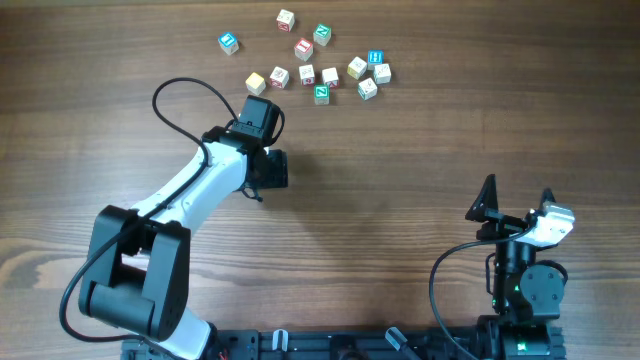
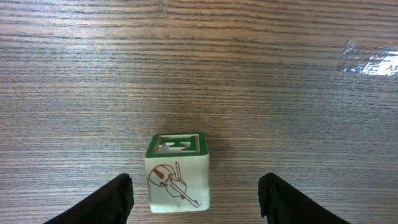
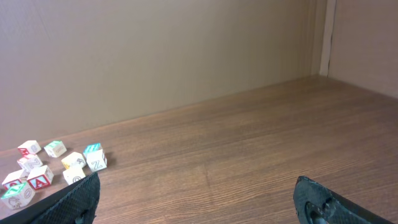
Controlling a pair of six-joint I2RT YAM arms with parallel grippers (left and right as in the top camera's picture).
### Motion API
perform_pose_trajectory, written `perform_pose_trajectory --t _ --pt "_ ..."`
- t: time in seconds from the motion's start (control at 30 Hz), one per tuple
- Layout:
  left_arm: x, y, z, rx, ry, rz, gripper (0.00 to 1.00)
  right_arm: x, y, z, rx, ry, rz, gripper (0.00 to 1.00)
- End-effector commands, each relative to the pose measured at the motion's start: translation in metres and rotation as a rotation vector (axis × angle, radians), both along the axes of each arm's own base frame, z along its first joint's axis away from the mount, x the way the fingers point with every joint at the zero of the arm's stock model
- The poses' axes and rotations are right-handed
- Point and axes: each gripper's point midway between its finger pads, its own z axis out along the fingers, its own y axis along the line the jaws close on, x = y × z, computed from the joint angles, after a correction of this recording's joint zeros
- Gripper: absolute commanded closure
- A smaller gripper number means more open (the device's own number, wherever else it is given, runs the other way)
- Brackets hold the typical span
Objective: Form a horizontal line
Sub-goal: 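Release the block and move the left gripper to the yellow C block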
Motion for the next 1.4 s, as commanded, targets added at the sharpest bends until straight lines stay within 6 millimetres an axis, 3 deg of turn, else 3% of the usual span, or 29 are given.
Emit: perform_pose_trajectory --t 0.0,0.07,0.17,0.3,0.43,0.53,0.6,0.67,0.7,0.73,0.83,0.93,1.0,1.1,1.17,1.23,1.3,1.37 --pt "-0.002 0.005 -0.004 0.028 0.006 -0.011 0.36 -0.001 -0.002 0.001 -0.012 -0.002 -0.011 0.00" --pt "-0.003 0.005 -0.007 0.027 0.003 -0.011 0.43 -0.001 -0.002 0.001 -0.012 -0.002 -0.011 0.00" --pt "-0.004 0.006 -0.018 0.020 -0.017 -0.010 0.43 -0.001 -0.002 0.001 -0.012 -0.002 -0.011 0.00" --pt "-0.001 0.013 -0.017 0.064 -0.036 0.000 0.45 -0.001 -0.002 0.001 -0.012 -0.002 -0.011 0.00" --pt "0.000 0.013 -0.017 0.063 -0.038 0.001 0.56 -0.001 -0.002 0.001 -0.012 -0.002 -0.011 0.00" --pt "0.000 0.013 -0.017 0.063 -0.038 0.001 0.70 -0.001 -0.002 0.001 -0.012 -0.002 -0.011 0.00" --pt "-0.001 0.013 -0.017 0.064 -0.036 0.000 0.71 -0.001 -0.002 0.001 -0.012 -0.002 -0.011 0.00" --pt "-0.001 0.013 -0.017 0.064 -0.035 0.000 0.67 -0.001 -0.002 0.001 -0.012 -0.002 -0.011 0.00" --pt "-0.001 0.013 -0.017 0.064 -0.035 0.000 0.58 -0.001 -0.002 0.001 -0.012 -0.002 -0.011 0.00" --pt "-0.001 0.013 -0.017 0.064 -0.035 0.000 0.43 -0.001 -0.002 0.001 -0.012 -0.002 -0.011 0.00" --pt "-0.001 0.013 -0.017 0.064 -0.035 0.001 0.23 -0.001 -0.002 0.001 -0.012 -0.002 -0.011 0.00" --pt "-0.001 0.013 -0.017 0.064 -0.035 0.000 0.17 -0.001 -0.002 0.001 -0.012 -0.002 -0.011 0.00" --pt "0.014 0.014 0.003 0.055 -0.072 0.005 0.13 -0.001 -0.002 0.001 -0.012 -0.002 -0.011 0.00" --pt "0.076 0.016 0.082 0.001 -0.252 0.065 0.09 -0.001 -0.002 0.001 -0.012 -0.002 -0.011 0.00" --pt "0.123 0.014 0.143 -0.054 -0.444 0.094 0.18 -0.001 -0.002 0.001 -0.012 -0.002 -0.011 0.00" --pt "0.163 0.006 0.182 -0.114 -0.651 0.102 0.22 -0.001 -0.002 0.001 -0.012 -0.002 -0.011 0.00" --pt "0.185 0.000 0.178 -0.132 -0.714 0.104 0.24 -0.001 -0.002 0.001 -0.012 -0.002 -0.011 0.00" --pt "0.198 -0.002 0.149 -0.106 -0.691 0.076 0.27 -0.001 -0.002 0.001 -0.012 -0.002 -0.011 0.00"
